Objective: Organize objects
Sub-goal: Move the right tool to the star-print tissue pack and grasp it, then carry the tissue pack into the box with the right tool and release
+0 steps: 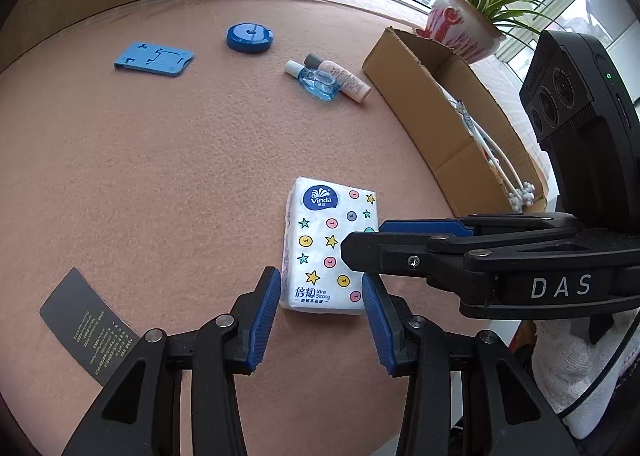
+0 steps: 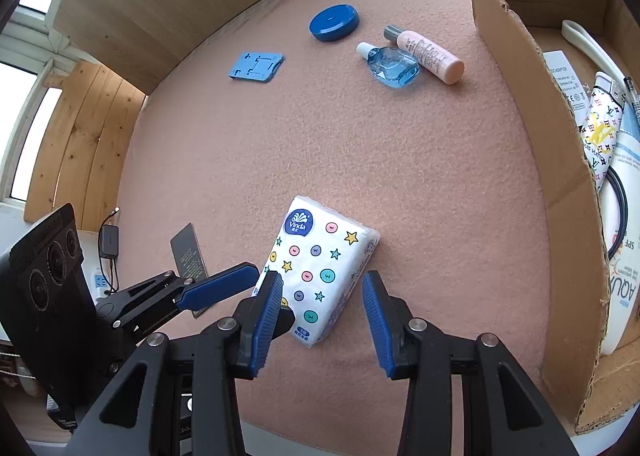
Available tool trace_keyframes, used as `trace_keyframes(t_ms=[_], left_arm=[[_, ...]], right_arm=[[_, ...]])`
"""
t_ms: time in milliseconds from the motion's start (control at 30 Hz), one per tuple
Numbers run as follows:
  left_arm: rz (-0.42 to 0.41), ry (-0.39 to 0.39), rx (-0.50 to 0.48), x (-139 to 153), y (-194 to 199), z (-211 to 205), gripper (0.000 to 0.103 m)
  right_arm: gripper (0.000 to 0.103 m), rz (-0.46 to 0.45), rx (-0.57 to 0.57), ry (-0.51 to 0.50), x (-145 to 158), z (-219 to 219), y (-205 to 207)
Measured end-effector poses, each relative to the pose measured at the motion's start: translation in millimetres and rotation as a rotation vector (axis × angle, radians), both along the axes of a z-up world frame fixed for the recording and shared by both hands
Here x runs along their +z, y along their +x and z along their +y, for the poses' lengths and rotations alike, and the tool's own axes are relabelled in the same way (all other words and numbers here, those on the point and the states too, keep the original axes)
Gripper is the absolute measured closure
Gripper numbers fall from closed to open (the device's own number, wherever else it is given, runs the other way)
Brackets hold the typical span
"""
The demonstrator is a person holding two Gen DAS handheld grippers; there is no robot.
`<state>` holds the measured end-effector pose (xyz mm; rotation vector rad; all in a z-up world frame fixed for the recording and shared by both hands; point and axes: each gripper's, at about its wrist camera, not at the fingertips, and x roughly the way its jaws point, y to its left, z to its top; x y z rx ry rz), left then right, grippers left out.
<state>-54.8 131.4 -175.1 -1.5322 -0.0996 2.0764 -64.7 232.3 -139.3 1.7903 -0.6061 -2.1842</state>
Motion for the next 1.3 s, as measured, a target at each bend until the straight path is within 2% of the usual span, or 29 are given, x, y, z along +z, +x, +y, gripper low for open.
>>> trace_keyframes(t_ms=[200,400,767,1100,1300], left_arm=[[-0.003,0.011,-0.011,0.1,-1.8,3.1,0.058],[-0.001,0.027,0.007,4.2,-1.2,0.4,0.058],[0.059,0.070,0.013,37.3,-2.2,10.3,0.058],[0.135,0.116,-0.053,79.6,1.8,50.9,0.058],[0.146,0.140,-0.125,87.4,1.5,96.7,0.058]], right_arm=[[0.065,-0.011,0.011,-0.008,-5.6,-4.9,-2.7],[0.072,0.012,0.035,0.018,-3.1,-10.4,-2.2],[0.073,0.101,0.039,0.036,30.0,-2.2,1.3],[0.073,0.202,-0.010,0.052,75.0,31.5,15.9],[0.073,0.236,-0.070,0.077,92.5,66.4,27.7]])
